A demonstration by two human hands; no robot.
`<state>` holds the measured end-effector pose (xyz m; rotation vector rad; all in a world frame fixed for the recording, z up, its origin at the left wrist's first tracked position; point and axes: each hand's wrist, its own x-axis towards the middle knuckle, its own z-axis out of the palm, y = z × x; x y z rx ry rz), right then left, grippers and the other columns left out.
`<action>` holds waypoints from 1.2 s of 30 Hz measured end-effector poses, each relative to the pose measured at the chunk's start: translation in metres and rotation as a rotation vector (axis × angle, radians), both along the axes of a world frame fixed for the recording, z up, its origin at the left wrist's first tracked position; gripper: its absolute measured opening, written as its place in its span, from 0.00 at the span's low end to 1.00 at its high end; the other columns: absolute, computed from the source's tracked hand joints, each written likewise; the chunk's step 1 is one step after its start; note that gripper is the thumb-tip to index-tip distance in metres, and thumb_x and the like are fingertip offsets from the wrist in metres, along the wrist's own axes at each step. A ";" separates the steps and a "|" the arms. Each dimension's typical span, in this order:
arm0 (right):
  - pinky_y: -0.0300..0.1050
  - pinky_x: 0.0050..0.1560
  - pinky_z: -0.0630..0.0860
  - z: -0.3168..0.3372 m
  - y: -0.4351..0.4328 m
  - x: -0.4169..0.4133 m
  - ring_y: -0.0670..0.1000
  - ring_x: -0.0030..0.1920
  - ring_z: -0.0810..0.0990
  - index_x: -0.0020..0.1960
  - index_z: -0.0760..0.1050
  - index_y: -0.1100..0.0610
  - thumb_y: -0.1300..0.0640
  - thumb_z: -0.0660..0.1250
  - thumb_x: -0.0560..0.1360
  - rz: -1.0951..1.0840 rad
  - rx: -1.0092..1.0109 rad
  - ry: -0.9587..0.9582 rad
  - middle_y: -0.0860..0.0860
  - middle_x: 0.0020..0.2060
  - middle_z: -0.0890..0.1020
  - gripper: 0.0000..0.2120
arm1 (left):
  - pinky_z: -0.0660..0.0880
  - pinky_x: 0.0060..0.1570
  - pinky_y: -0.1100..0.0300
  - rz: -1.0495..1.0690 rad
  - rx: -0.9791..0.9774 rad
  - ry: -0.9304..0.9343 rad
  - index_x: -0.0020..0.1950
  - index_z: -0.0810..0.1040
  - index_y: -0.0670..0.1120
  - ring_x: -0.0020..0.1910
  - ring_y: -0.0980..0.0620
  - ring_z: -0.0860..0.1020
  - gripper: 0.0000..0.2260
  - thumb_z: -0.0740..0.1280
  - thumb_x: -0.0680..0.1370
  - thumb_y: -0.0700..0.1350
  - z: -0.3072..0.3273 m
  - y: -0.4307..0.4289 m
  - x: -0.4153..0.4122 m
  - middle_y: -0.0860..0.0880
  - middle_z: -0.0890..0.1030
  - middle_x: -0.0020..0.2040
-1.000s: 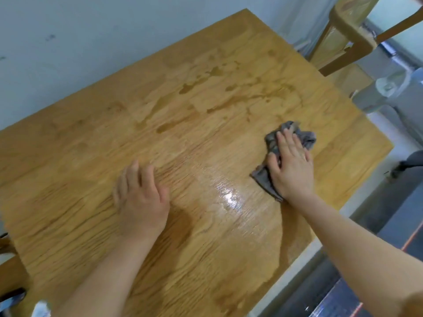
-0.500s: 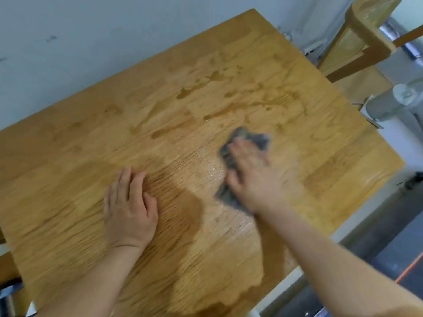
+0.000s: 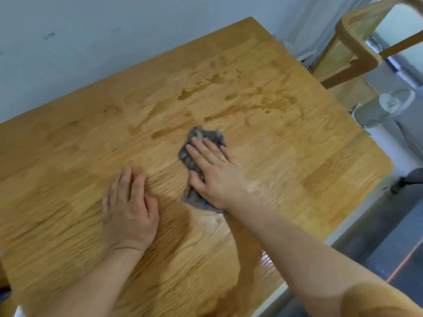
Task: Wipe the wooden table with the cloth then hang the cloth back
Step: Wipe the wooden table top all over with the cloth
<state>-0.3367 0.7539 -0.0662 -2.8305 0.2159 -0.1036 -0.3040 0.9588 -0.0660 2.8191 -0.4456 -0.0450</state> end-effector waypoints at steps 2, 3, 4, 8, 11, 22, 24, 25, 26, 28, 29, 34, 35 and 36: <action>0.51 0.74 0.56 -0.001 -0.061 -0.017 0.50 0.76 0.60 0.75 0.64 0.52 0.46 0.56 0.77 -0.271 -0.049 -0.005 0.49 0.76 0.64 0.27 | 0.59 0.70 0.42 0.006 0.015 0.029 0.68 0.69 0.47 0.72 0.40 0.62 0.21 0.55 0.75 0.48 0.002 -0.002 0.000 0.41 0.66 0.73; 0.52 0.74 0.55 0.000 -0.084 -0.023 0.52 0.76 0.59 0.75 0.63 0.54 0.47 0.54 0.78 -0.450 -0.042 0.012 0.51 0.76 0.62 0.27 | 0.59 0.69 0.41 0.002 0.028 0.034 0.68 0.69 0.47 0.72 0.41 0.62 0.22 0.55 0.75 0.48 0.002 -0.001 0.000 0.41 0.66 0.73; 0.53 0.75 0.53 0.002 -0.093 -0.025 0.52 0.77 0.57 0.76 0.61 0.55 0.47 0.53 0.78 -0.631 -0.019 0.052 0.51 0.77 0.60 0.28 | 0.59 0.69 0.42 -0.011 0.038 0.036 0.69 0.69 0.47 0.72 0.41 0.63 0.22 0.55 0.75 0.48 0.001 0.001 0.000 0.41 0.66 0.73; 0.55 0.76 0.50 0.005 -0.020 0.012 0.51 0.78 0.51 0.78 0.56 0.56 0.47 0.49 0.78 -0.793 0.033 0.045 0.51 0.79 0.55 0.30 | 0.57 0.71 0.44 -0.015 0.025 0.045 0.69 0.69 0.47 0.73 0.43 0.61 0.23 0.52 0.76 0.48 0.000 0.005 0.005 0.42 0.65 0.74; 0.52 0.76 0.49 -0.002 0.082 0.033 0.49 0.78 0.52 0.78 0.57 0.51 0.46 0.51 0.78 -0.277 0.023 0.038 0.47 0.78 0.56 0.29 | 0.58 0.70 0.44 -0.011 -0.015 0.043 0.67 0.70 0.47 0.73 0.43 0.61 0.22 0.52 0.75 0.48 0.001 0.005 0.003 0.43 0.66 0.73; 0.54 0.77 0.45 0.008 -0.048 0.018 0.49 0.78 0.47 0.79 0.52 0.52 0.46 0.49 0.80 -0.705 0.024 0.145 0.47 0.79 0.50 0.29 | 0.58 0.69 0.42 -0.032 0.048 0.026 0.67 0.68 0.43 0.72 0.40 0.62 0.22 0.55 0.74 0.46 -0.001 0.005 0.005 0.39 0.66 0.72; 0.54 0.77 0.43 0.006 -0.014 0.036 0.49 0.78 0.45 0.79 0.50 0.52 0.46 0.48 0.80 -0.594 0.037 0.130 0.47 0.79 0.48 0.29 | 0.59 0.68 0.41 -0.021 0.033 0.022 0.66 0.67 0.43 0.72 0.40 0.62 0.21 0.55 0.74 0.47 0.000 0.003 0.005 0.39 0.66 0.72; 0.53 0.76 0.43 0.004 0.003 0.041 0.49 0.78 0.45 0.79 0.50 0.52 0.46 0.49 0.80 -0.474 0.031 0.112 0.47 0.79 0.48 0.29 | 0.60 0.67 0.41 -0.013 0.033 0.023 0.66 0.67 0.43 0.71 0.40 0.62 0.21 0.55 0.74 0.47 0.000 0.002 0.005 0.39 0.66 0.71; 0.53 0.76 0.42 0.002 0.017 0.043 0.49 0.78 0.45 0.79 0.51 0.52 0.45 0.49 0.80 -0.360 0.027 0.112 0.47 0.79 0.49 0.29 | 0.60 0.67 0.41 -0.005 0.034 0.027 0.66 0.67 0.43 0.71 0.40 0.63 0.21 0.55 0.74 0.47 0.001 0.001 0.005 0.40 0.66 0.71; 0.53 0.76 0.42 0.000 0.025 0.041 0.50 0.79 0.45 0.79 0.53 0.53 0.45 0.50 0.80 -0.221 0.020 0.125 0.48 0.79 0.50 0.29 | 0.60 0.67 0.41 0.006 0.039 0.037 0.65 0.67 0.44 0.70 0.39 0.63 0.21 0.53 0.74 0.47 0.003 -0.001 0.003 0.41 0.67 0.71; 0.53 0.76 0.44 0.000 0.020 0.037 0.50 0.79 0.47 0.79 0.54 0.53 0.45 0.51 0.80 -0.171 0.028 0.111 0.48 0.79 0.52 0.29 | 0.60 0.67 0.42 0.011 0.052 0.039 0.65 0.67 0.44 0.70 0.39 0.63 0.21 0.52 0.74 0.48 0.004 -0.002 0.002 0.41 0.67 0.71; 0.50 0.76 0.51 0.001 -0.049 -0.025 0.47 0.77 0.54 0.77 0.61 0.51 0.44 0.55 0.79 0.123 -0.038 0.088 0.46 0.77 0.59 0.28 | 0.51 0.72 0.40 0.188 0.080 0.141 0.70 0.62 0.43 0.74 0.40 0.54 0.22 0.56 0.76 0.43 0.016 -0.044 -0.008 0.38 0.59 0.74; 0.50 0.76 0.51 0.002 -0.074 -0.035 0.46 0.77 0.54 0.77 0.60 0.50 0.44 0.54 0.79 0.097 -0.040 0.099 0.46 0.77 0.59 0.28 | 0.48 0.73 0.41 0.177 0.075 0.157 0.72 0.59 0.43 0.75 0.41 0.51 0.23 0.55 0.77 0.45 0.019 -0.068 -0.012 0.39 0.56 0.76; 0.49 0.76 0.50 0.002 -0.100 -0.040 0.46 0.77 0.53 0.77 0.59 0.50 0.43 0.53 0.79 0.037 -0.044 0.118 0.45 0.77 0.58 0.28 | 0.45 0.74 0.44 0.097 0.072 0.160 0.74 0.56 0.44 0.76 0.43 0.49 0.25 0.52 0.78 0.47 0.020 -0.096 -0.021 0.41 0.53 0.77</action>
